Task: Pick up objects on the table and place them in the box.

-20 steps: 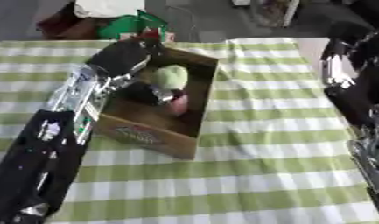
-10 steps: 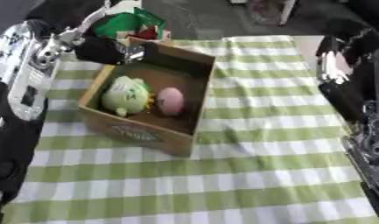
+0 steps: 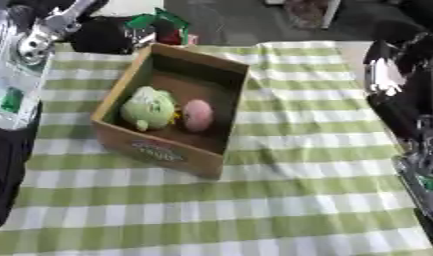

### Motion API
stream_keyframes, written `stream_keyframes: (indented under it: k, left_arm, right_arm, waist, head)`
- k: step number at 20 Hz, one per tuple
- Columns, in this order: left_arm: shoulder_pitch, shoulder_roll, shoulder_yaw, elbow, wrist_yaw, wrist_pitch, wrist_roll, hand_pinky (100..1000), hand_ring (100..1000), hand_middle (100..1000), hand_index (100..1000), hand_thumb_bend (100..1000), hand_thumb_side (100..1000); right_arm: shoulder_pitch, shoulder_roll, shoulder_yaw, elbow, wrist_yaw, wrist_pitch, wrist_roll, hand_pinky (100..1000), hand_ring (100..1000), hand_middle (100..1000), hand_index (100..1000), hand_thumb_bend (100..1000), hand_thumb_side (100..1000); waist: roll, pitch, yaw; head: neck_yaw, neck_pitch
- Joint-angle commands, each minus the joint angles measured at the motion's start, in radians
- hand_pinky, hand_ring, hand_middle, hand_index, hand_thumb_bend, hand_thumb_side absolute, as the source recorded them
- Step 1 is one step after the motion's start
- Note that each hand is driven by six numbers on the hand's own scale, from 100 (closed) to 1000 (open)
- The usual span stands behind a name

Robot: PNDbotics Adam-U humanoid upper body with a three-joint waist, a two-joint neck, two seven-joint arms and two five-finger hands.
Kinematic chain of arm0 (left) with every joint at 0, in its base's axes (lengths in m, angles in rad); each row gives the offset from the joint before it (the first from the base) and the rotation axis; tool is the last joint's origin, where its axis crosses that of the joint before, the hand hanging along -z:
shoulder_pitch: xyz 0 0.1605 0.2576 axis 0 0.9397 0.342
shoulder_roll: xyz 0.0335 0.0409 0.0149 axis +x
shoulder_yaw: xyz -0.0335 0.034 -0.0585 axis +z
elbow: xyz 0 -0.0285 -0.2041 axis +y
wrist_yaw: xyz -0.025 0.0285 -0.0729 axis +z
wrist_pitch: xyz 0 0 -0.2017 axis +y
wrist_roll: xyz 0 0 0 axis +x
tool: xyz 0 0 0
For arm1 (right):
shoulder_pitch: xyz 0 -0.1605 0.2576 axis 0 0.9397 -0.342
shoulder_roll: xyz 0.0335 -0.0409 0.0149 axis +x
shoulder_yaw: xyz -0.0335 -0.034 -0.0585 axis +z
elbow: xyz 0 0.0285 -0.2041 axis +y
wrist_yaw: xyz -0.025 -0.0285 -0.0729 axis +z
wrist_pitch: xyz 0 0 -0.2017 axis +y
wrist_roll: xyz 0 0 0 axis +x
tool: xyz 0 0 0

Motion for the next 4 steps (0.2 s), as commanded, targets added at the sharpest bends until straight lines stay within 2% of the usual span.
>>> stream_keyframes:
  k: [1, 2, 4]
  left_arm:
    - [-0.019, 0.030, 0.050, -0.075, 0.050, 0.045, 0.035, 608, 797, 779, 858, 162, 966]
    - [-0.015, 0.032, 0.069, -0.097, 0.064, 0.059, 0.049, 583, 776, 759, 844, 100, 996]
    - [0.002, 0.037, 0.110, -0.141, 0.092, 0.087, 0.077, 508, 708, 690, 801, 100, 1000]
  right_arm:
    - [-0.010, -0.022, -0.013, -0.014, 0.006, -0.001, -0.007, 757, 781, 730, 791, 100, 468]
    - [-0.010, -0.022, -0.014, -0.014, 0.006, -0.001, -0.009, 757, 781, 730, 791, 100, 467]
    - [-0.010, -0.021, -0.017, -0.014, 0.006, -0.002, -0.015, 757, 780, 729, 791, 100, 464]
  waist:
    - [-0.003, -0.026, 0.004]
    - [-0.004, -0.026, 0.006]
    - [-0.006, -0.028, 0.012]
  head:
    - [0.000, 0.008]
    - [-0.002, 0.009]
    - [-0.006, 0.011]
